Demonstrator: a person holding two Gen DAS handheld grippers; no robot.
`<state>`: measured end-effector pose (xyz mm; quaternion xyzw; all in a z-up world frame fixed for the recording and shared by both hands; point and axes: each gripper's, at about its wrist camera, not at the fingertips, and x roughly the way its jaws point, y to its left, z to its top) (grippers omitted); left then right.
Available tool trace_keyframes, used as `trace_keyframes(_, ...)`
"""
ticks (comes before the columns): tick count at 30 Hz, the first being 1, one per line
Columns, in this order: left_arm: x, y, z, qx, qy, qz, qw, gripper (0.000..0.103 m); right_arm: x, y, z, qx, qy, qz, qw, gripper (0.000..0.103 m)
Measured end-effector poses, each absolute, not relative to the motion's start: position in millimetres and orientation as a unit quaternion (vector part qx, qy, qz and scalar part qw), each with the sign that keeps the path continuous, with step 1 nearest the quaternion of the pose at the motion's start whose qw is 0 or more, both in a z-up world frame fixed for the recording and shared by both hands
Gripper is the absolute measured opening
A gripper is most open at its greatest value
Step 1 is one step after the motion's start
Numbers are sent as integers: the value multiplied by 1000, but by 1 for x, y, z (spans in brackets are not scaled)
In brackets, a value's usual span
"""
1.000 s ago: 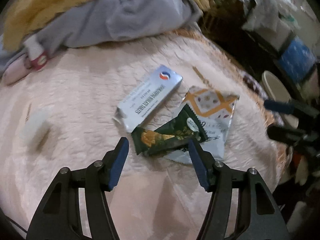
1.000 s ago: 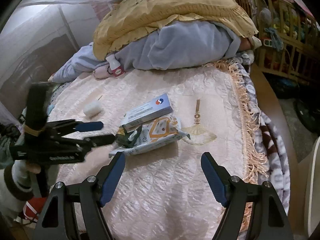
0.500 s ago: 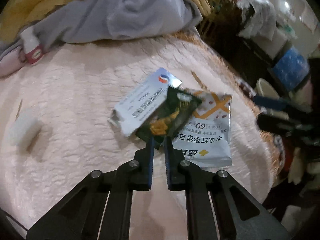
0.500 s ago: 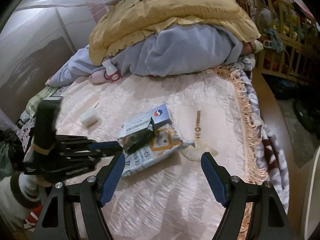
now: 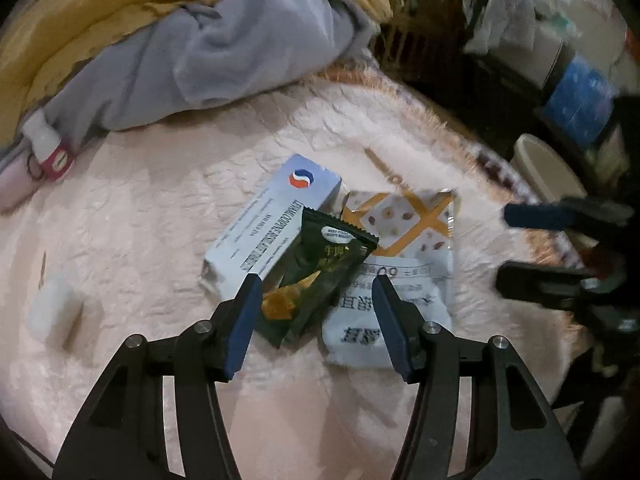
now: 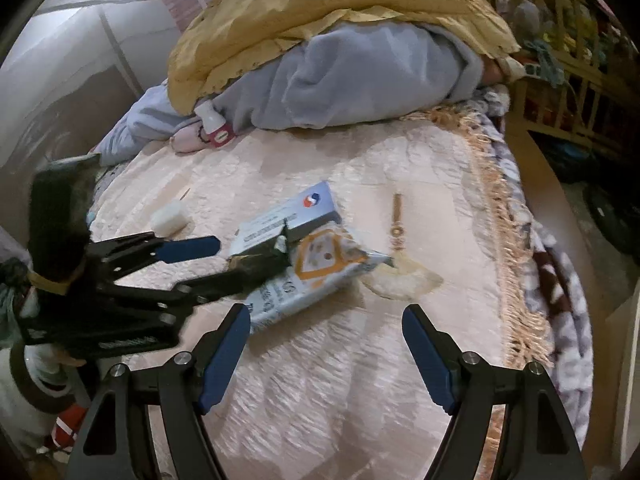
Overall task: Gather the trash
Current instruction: 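Grasp the dark green packet with the left tool while the right tool grasps the white-orange packet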
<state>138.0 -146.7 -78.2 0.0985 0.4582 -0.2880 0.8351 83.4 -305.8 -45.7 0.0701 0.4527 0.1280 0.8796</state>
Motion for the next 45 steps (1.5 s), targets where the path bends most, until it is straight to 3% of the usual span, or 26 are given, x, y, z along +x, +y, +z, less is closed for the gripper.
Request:
trace_keyframes(1, 141, -153, -85, 109, 468, -282, 830, 46, 83, -309, -46, 74, 453, 126, 880, 76)
trace_keyframes(2, 144, -155, -88, 109, 473, -282, 828, 28, 83, -311, -46, 77, 453, 124, 880, 76)
trace_keyframes(4, 149, -153, -89, 79, 484, -293, 821, 16, 83, -313, -47, 83, 454, 122, 879, 76)
trace_keyframes(8, 147, -133, -80, 44, 481, -286, 828, 6, 88, -308, -48, 88, 456, 128, 876, 76)
trace_keyframes(14, 132, -81, -69, -14, 484, -273, 831, 6, 103, -286, -57, 97, 465, 146, 868, 77)
trace_keyframes(18, 117, -59, -66, -23, 483, -258, 837, 6, 115, -277, -63, 121, 471, 147, 861, 83)
trace_keyframes(22, 102, -52, -66, -7, 478, -247, 843, 6, 130, -262, -70, 97, 488, 108, 861, 84)
trace_keyframes(26, 96, -55, -69, 0, 474, -238, 848, 6, 147, -250, -73, 75, 497, 72, 861, 95)
trace_keyframes(32, 96, -60, -76, -1, 479, -237, 845, 6, 166, -227, -94, 15, 526, 61, 848, 95)
trace_keyframes(34, 94, -62, -75, 0, 478, -240, 845, 6, 160, -227, -96, 7, 517, 75, 852, 78)
trace_keyframes(35, 93, -63, -75, 1, 477, -241, 845, 6, 155, -230, -95, 13, 509, 88, 856, 54)
trace_keyframes(36, 93, -64, -74, 1, 477, -242, 845, 6, 150, -237, -93, 18, 502, 95, 860, 41)
trace_keyframes(41, 92, -76, -67, -8, 474, -249, 844, 6, 130, -265, -81, 52, 480, 142, 864, 29)
trace_keyframes(45, 88, -89, -58, -13, 468, -259, 845, 6, 105, -278, -64, 53, 461, 159, 872, 28)
